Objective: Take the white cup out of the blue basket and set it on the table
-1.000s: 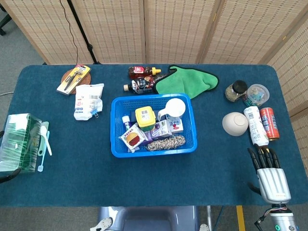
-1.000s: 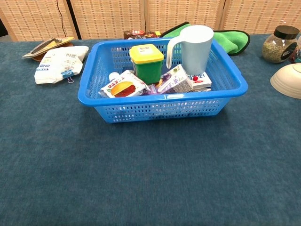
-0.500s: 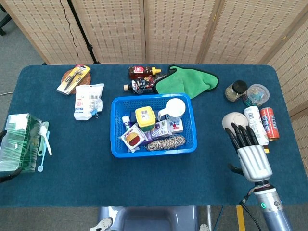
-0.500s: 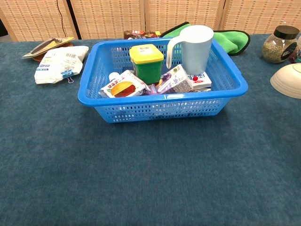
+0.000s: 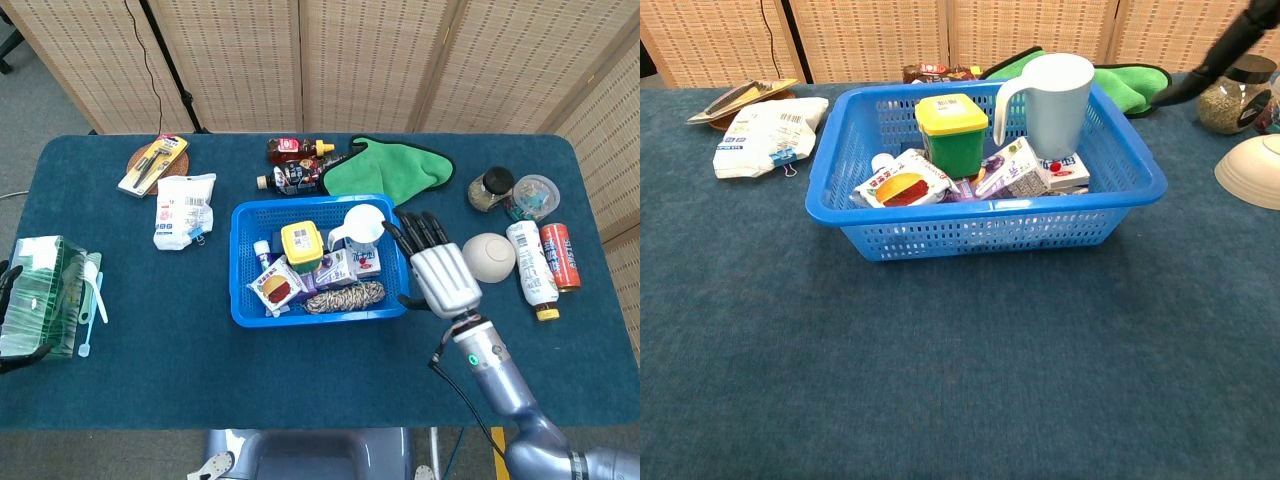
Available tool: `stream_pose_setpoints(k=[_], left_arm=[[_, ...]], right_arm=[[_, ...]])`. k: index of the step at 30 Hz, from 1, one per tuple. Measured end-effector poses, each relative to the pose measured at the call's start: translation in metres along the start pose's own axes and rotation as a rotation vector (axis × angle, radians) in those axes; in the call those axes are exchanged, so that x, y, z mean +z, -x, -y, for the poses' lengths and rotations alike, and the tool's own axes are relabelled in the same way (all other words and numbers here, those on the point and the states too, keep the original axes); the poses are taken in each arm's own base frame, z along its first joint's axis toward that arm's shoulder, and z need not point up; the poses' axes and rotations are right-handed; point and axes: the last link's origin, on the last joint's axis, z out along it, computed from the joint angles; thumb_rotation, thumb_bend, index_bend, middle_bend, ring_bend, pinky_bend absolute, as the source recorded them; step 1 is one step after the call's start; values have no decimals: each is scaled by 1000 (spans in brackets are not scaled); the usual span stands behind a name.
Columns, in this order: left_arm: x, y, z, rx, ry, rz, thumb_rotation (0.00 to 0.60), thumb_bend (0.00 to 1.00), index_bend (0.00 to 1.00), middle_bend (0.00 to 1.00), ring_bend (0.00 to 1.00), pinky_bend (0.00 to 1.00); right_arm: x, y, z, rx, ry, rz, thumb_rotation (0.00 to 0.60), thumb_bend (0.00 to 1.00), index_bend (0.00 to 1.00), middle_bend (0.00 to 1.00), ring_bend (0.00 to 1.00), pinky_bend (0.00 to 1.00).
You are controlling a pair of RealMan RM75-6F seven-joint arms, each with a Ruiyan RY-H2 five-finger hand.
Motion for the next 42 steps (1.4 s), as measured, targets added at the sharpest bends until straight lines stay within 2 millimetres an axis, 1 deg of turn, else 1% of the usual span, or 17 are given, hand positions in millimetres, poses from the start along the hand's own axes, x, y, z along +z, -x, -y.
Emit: stream_pose_setpoints(k=[3,6,13,18,21,28,30,31,32,33,34,35,37,39,40,42], left_arm=[[2,0,0,-1,-8,0,600,0,0,0,0,0],[3,0,0,0,-12,-2,600,0,0,0,0,0],[4,2,-2,12,-21,-2,600,0,0,0,0,0],[4,2,-3,11,-32,-5,600,0,0,0,0,0],[4,2,-2,11,-36,-5,600,0,0,0,0,0],[5,2,-2,7,-39,-3,600,0,0,0,0,0],[5,2,-2,5,-40,-4,600,0,0,0,0,0],[5,2,-2,4,-41,-5,600,0,0,0,0,0],[5,1,-1,4,-42,-6,600,0,0,0,0,0],[5,1,-1,3,-42,-7,600,0,0,0,0,0],[4,1,-1,3,-42,-6,600,0,0,0,0,0],[4,1,-1,3,-42,-7,600,0,0,0,0,0],[4,1,0,2,-43,-8,600,0,0,0,0,0],[4,0,0,-1,-46,-9,600,0,0,0,0,0],[5,0,1,-3,-47,-11,600,0,0,0,0,0],[5,0,1,-3,-48,-10,600,0,0,0,0,0]], right_arm=[[23,4,11,-6,-10,18,600,0,0,0,0,0],[42,11,19,-25,-8,39,600,0,0,0,0,0],[78,29,21,-59,26,93,600,0,0,0,0,0],[98,43,17,-84,61,141,600,0,0,0,0,0],[108,47,16,-106,72,154,600,0,0,0,0,0],[119,53,8,-159,99,166,600,0,0,0,0,4],[122,55,6,-173,105,166,600,0,5,0,0,41],[123,56,5,-177,106,166,600,12,22,4,0,87],[124,57,5,-180,107,166,600,34,41,13,3,126],[125,59,4,-184,110,167,600,89,83,40,19,189],[126,59,3,-186,111,167,600,173,136,85,52,256],[127,60,3,-188,113,167,600,235,178,125,86,299],[130,62,3,-192,115,160,600,396,325,261,209,401],[132,63,3,-187,115,148,600,483,423,358,300,464],[132,63,4,-179,113,144,600,519,451,395,335,486],[132,64,5,-155,112,135,600,565,468,429,368,497]])
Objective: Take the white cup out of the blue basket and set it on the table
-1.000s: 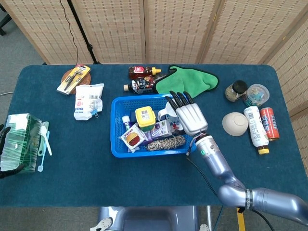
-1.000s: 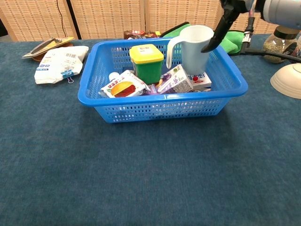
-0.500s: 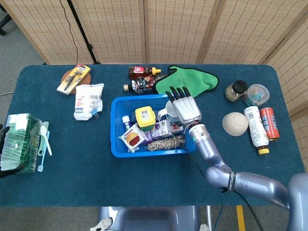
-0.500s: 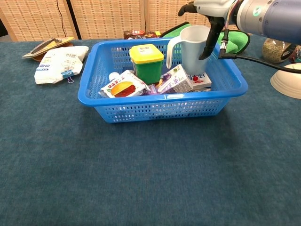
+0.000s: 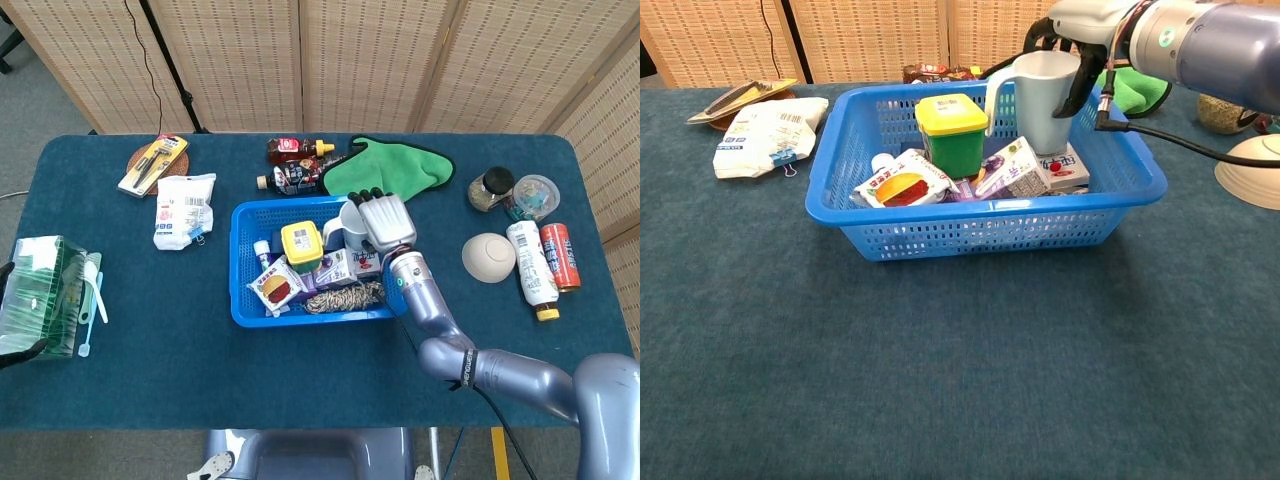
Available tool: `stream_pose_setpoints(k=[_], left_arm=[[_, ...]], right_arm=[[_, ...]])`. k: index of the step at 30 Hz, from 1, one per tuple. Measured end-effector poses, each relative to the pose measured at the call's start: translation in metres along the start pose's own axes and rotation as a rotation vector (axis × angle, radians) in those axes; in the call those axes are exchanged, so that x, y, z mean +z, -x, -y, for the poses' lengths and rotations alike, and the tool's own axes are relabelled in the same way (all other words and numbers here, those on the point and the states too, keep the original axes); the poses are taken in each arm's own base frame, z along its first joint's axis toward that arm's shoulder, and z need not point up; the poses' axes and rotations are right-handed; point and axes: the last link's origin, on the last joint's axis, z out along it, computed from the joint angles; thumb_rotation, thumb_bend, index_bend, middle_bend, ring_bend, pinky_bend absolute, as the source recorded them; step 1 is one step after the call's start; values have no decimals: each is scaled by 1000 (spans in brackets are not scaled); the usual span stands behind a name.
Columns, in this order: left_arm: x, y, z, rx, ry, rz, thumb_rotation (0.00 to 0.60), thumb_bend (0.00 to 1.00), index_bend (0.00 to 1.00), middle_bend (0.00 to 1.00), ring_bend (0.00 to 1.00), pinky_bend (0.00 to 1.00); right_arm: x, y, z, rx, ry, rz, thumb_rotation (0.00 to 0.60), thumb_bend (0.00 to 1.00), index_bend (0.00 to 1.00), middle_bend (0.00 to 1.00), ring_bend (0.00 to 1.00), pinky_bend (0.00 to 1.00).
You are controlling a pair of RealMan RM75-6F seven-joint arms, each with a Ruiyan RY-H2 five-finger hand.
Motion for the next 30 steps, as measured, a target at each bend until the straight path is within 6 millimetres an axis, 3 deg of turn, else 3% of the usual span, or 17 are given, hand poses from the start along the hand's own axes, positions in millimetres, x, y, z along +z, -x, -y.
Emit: stream_pose_setpoints(k=[11,19,23,30], left_arm=[[0,0,0,3,4,4,600,0,0,0,0,0],[-1,1,-2,5,8,7,600,0,0,0,0,0],[-1,2,-3,8,14,9,600,0,0,0,0,0],[-3,3,-4,13,26,13,600,0,0,0,0,0]], right_arm=[[-6,-9,1,80,-33,-65,600,637,507,468,403,502],[-25,-45,-9,89,-60,-156,600,646,508,468,403,502],[-37,-73,-24,78,-42,-218,600,646,507,468,403,502],[-62,-113,-72,35,58,-292,600,647,507,468,403,502]])
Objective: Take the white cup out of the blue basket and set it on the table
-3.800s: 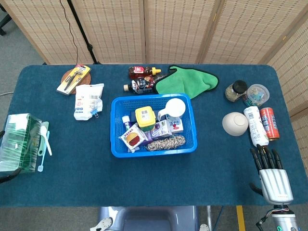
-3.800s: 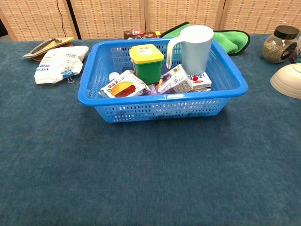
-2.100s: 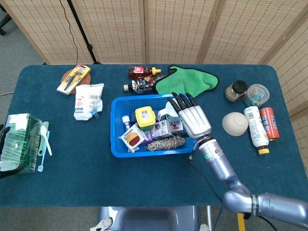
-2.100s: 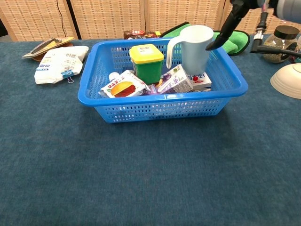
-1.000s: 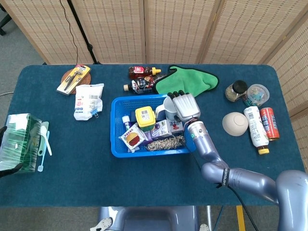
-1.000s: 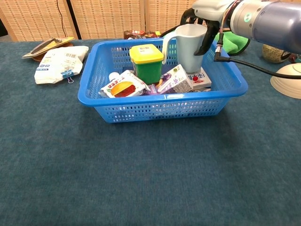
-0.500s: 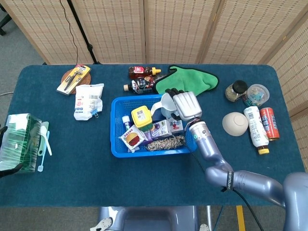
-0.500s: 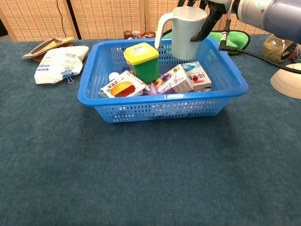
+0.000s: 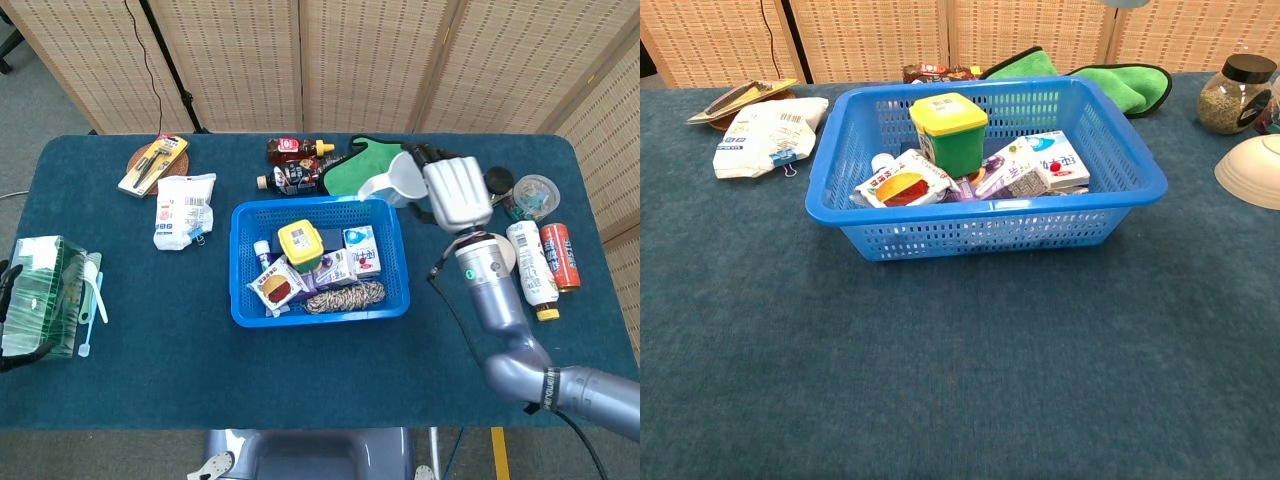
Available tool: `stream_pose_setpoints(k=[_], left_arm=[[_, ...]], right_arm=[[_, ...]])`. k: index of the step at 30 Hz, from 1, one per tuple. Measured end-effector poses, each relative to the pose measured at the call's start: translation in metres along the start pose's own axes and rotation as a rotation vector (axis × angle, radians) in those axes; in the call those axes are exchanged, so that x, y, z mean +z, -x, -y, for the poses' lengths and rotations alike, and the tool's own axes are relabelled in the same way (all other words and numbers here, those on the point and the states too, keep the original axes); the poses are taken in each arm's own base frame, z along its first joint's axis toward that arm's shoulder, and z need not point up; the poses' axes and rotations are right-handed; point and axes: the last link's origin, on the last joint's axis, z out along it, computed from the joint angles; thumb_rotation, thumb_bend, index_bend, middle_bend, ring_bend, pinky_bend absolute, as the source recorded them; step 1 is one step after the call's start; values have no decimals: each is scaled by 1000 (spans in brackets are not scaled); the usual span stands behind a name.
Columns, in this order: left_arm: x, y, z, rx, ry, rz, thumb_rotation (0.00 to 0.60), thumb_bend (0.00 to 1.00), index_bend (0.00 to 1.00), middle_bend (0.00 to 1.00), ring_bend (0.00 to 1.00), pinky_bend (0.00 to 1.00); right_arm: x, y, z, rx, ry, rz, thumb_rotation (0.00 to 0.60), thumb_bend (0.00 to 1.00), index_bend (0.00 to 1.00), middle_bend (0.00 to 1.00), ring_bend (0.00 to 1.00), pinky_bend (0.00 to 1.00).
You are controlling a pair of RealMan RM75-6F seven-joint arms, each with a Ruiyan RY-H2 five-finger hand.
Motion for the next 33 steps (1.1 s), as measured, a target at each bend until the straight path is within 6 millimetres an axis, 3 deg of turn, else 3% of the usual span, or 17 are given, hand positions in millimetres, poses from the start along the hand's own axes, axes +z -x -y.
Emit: stream_pose_setpoints(k=[5,11,15,24,33], left_arm=[[0,0,-1,0,4,0,600,0,0,0,0,0],[-1,1,-2,4,8,-3,600,0,0,0,0,0],[-2,1,-3,8,9,-2,600,0,0,0,0,0],[-1,2,-3,11,4,-1,600,0,0,0,0,0],[0,2,-3,11,5,1,600,0,0,0,0,0]], right_arm=[[-15,-5,-32,-41,60,16,600,646,507,468,403,502],[-32,20,-64,-98,109,105,600,646,506,468,403,502],[-44,48,-82,-103,131,169,600,646,506,468,403,502],[-55,97,-98,-99,151,263,600,646,506,468,403,502],[-59,123,-105,-98,166,306,600,647,505,468,403,502]])
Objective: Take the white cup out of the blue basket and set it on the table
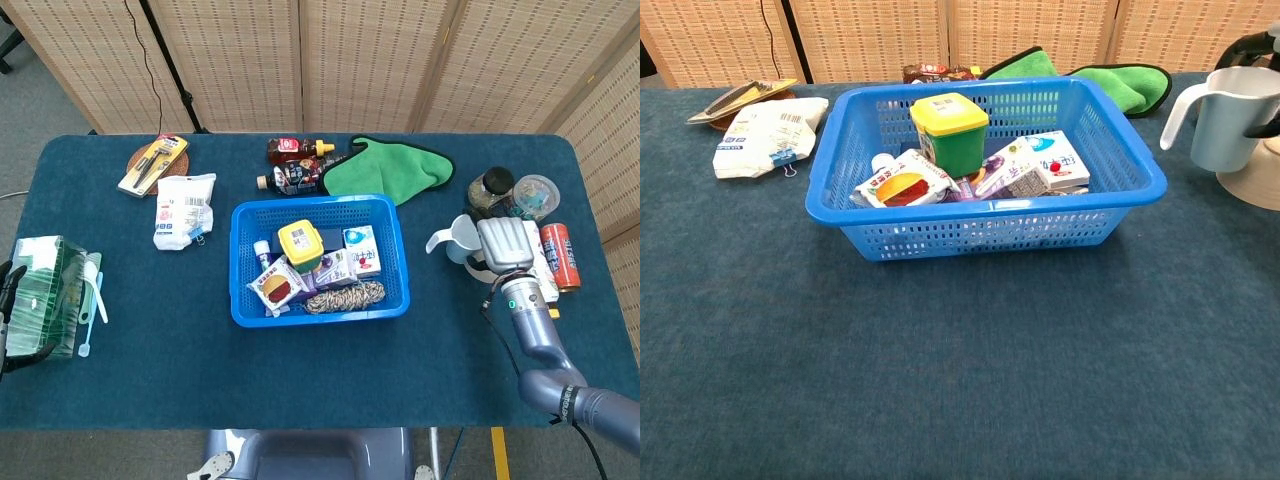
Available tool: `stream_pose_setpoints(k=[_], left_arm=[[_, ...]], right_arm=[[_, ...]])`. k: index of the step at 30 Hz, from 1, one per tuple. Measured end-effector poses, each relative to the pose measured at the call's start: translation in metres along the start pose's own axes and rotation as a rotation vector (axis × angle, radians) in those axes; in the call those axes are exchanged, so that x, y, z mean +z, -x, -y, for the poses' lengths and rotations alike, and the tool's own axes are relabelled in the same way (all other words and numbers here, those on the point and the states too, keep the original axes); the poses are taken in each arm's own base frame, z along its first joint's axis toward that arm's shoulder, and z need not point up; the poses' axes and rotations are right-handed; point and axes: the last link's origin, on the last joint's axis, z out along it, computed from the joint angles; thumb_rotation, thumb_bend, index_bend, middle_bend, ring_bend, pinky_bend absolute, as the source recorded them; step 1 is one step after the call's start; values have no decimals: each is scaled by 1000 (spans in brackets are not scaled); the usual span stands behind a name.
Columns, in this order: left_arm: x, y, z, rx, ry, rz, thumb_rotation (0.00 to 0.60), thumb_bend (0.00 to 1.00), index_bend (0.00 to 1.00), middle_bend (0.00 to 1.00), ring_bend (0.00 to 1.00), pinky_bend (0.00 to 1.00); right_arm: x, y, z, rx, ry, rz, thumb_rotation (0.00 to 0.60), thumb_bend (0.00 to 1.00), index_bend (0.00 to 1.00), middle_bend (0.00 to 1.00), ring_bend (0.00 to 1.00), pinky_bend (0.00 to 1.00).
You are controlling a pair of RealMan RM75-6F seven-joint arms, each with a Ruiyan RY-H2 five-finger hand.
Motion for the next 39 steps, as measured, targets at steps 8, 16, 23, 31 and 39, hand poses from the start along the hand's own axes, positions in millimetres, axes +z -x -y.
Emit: stream_pose_setpoints(k=[8,16,23,31,39], left_arm=[[0,-1,1,-3,-3,-3,600,0,0,0,0,0],[-1,0,0,-2,-2,-2,600,0,0,0,0,0],[-1,-1,1,-3,-1,-2,600,0,0,0,0,0],[-2,0,0,-1,0,-3,600,0,0,0,0,0],[-2,0,-1,1,5,0,600,0,0,0,0,0]], right_arm=[[1,13,-1,2,1,20,600,646,499,466,403,502],[-3,20,3,12,-19,24,600,608,353,296,256,482],[-5,22,1,21,-32,35,600,602,208,97,66,325],[-15,21,-4,24,-46,42,600,599,64,0,0,107],[-22,21,-9,30,-46,64,600,600,7,0,0,56]])
